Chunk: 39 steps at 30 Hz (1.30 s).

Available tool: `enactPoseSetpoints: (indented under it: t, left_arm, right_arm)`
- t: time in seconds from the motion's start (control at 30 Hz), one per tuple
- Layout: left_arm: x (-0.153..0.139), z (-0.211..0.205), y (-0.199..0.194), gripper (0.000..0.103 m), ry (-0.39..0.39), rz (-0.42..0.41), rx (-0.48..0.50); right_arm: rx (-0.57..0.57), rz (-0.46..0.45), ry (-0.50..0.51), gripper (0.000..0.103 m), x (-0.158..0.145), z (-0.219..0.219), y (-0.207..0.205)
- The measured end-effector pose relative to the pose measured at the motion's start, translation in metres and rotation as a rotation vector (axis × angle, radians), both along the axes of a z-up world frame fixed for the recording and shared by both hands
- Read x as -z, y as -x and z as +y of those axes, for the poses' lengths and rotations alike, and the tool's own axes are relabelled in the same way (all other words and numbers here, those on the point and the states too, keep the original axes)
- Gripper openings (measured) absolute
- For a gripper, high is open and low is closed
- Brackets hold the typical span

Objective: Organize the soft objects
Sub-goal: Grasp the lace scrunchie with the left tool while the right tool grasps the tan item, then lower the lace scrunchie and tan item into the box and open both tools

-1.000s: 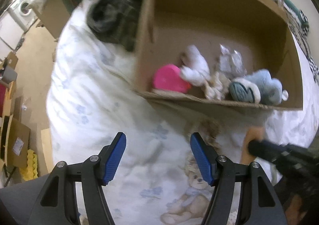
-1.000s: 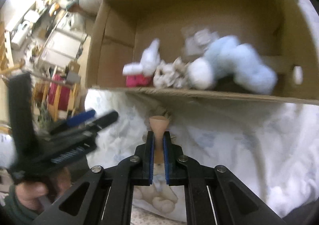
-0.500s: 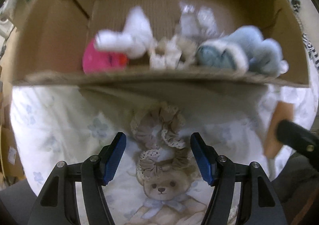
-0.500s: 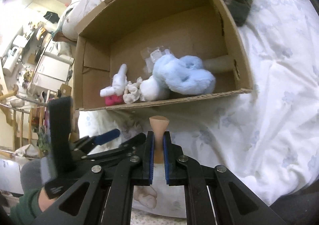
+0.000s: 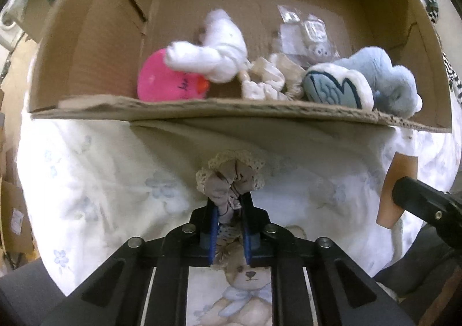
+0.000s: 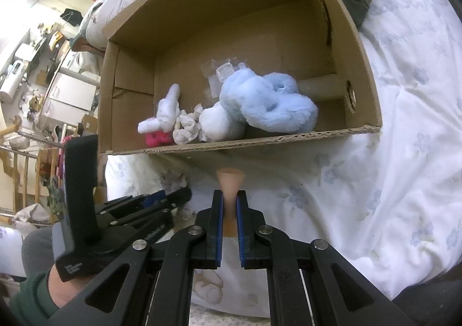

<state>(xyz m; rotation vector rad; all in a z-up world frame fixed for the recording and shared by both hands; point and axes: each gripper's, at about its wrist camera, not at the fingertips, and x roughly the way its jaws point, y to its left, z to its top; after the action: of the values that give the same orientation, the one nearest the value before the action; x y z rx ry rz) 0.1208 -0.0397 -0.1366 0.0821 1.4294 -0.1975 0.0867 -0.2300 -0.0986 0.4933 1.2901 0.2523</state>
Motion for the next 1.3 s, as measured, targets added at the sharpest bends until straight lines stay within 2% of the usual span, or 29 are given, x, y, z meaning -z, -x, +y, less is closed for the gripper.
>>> enactPoseSetpoints:
  t: [0.17,0.4,0.7,1.0,1.13,1.3]
  left_arm:
    - [-0.013,0.01,-0.001,0.013,-0.021,-0.039,-0.028]
    - [-0.023,0.027,0.009,0.012,-0.024,-0.049,-0.054]
    - [-0.041,0.026,0.022,0.012,-0.029,-0.101,-0.056]
    - [-0.093,0.043,0.046,0.013,-0.029,-0.172,-0.114]
    - [-0.112,0.052,0.051,0.013,-0.002,-0.205,-0.134]
    - [-0.145,0.054,0.045,0.013,0.037,-0.276,-0.127]
  right_arm:
    - [-0.002,0.0,0.004,0.01,0.001,0.002,-0.001]
    - [-0.009,-0.012,0.002,0.01,-0.001,0.002,0.001]
    - [-0.017,-0.03,-0.003,0.01,-0.008,0.003,0.004]
    - [-0.02,-0.086,-0.053,0.01,-0.032,-0.003,0.013]
    - [-0.01,-0.119,-0.114,0.01,-0.049,-0.011,0.017]
    - [-0.018,-0.193,-0.144,0.01,-0.077,-0.015,0.015]
